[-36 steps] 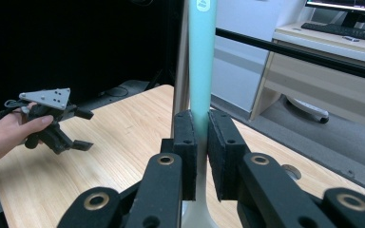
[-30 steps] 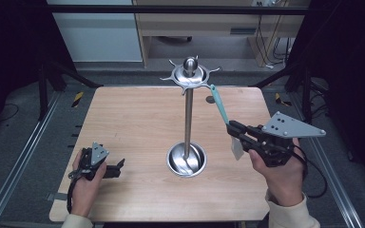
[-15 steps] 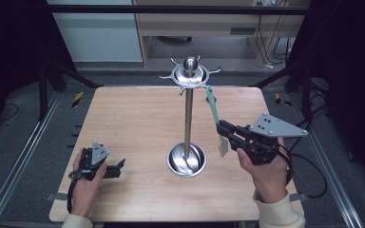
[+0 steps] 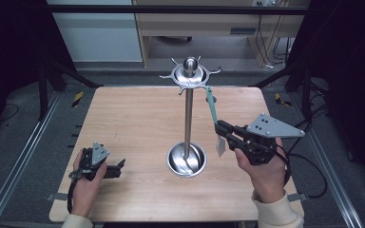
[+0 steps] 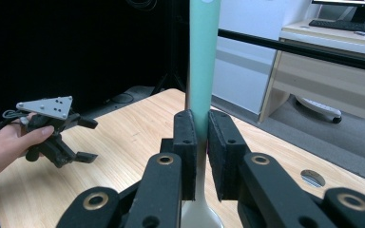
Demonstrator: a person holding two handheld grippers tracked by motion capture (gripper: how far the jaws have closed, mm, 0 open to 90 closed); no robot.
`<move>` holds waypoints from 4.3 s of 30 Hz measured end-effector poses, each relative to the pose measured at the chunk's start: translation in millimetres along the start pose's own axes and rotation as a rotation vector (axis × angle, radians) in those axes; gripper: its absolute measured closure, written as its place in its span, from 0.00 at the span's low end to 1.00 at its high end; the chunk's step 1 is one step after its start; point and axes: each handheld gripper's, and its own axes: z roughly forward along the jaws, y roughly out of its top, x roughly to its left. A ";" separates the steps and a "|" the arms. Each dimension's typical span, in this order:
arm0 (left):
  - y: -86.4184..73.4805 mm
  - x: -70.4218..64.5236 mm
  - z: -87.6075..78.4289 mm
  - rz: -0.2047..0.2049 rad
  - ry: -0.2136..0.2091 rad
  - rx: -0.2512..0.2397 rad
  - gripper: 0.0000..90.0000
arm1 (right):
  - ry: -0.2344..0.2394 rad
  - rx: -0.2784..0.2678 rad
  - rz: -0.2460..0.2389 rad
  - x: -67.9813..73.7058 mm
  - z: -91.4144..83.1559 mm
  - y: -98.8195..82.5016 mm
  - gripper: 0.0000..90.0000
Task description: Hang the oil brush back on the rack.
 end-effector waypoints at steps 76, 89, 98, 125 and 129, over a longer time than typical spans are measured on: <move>0.5 -0.7 -0.4 -0.003 -0.005 -0.009 0.03 | -0.435 0.284 0.068 -100.5 16.9 -61.8 0.12; 0.6 -2.2 0.9 0.006 -0.016 -0.003 0.03 | -0.461 0.366 0.095 -116.3 29.4 -93.6 0.14; 0.7 -2.1 0.6 0.005 -0.012 -0.006 0.03 | -0.447 0.396 0.131 -123.2 37.9 -115.0 0.15; 0.7 -3.1 1.4 0.006 -0.014 -0.003 0.03 | -0.353 0.502 0.171 -115.6 74.5 -161.0 0.15; 0.7 -3.2 1.6 0.007 -0.016 -0.003 0.03 | -0.341 0.509 0.170 -114.5 78.3 -165.5 0.15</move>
